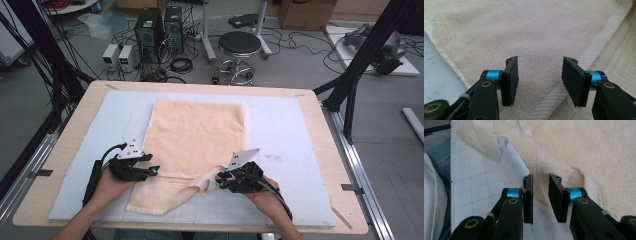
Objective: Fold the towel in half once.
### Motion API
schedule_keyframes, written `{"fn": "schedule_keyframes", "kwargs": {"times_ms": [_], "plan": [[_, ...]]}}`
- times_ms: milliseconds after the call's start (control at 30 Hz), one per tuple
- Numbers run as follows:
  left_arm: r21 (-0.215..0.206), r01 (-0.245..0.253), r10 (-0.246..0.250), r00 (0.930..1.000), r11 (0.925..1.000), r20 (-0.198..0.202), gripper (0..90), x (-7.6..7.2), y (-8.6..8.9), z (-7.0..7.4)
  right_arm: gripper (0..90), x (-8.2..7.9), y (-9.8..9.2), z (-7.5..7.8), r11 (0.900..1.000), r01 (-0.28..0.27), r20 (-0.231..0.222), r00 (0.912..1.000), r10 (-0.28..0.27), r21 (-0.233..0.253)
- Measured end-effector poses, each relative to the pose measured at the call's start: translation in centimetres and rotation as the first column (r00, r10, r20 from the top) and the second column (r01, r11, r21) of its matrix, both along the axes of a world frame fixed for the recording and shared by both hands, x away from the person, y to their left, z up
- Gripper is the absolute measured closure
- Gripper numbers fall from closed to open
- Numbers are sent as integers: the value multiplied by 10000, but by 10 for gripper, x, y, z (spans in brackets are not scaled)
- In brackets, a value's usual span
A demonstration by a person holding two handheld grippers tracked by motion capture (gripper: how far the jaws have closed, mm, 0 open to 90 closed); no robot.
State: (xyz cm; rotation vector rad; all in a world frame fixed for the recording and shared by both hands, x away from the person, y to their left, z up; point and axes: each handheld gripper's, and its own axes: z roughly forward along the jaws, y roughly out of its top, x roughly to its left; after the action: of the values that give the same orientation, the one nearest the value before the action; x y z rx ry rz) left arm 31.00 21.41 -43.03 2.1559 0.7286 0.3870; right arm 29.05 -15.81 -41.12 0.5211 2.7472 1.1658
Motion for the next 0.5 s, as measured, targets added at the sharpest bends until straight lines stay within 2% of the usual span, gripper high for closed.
{"fn": "schedule_keyframes", "kwargs": {"times_ms": [267,400,500], "plan": [[5,62,-62,10000,10000,72,475,0,2,1,656,14,28,-16,9977,-136,-42,9999,133,-662],[-13,12,-12,10000,10000,58,475,0,3,1,743,12,32,-18,9951,-50,373,9993,87,-988],[-18,53,-52,9999,10000,93,475,0,2,1,844,12,31,-18,9941,-93,454,9989,143,-1080]]}}
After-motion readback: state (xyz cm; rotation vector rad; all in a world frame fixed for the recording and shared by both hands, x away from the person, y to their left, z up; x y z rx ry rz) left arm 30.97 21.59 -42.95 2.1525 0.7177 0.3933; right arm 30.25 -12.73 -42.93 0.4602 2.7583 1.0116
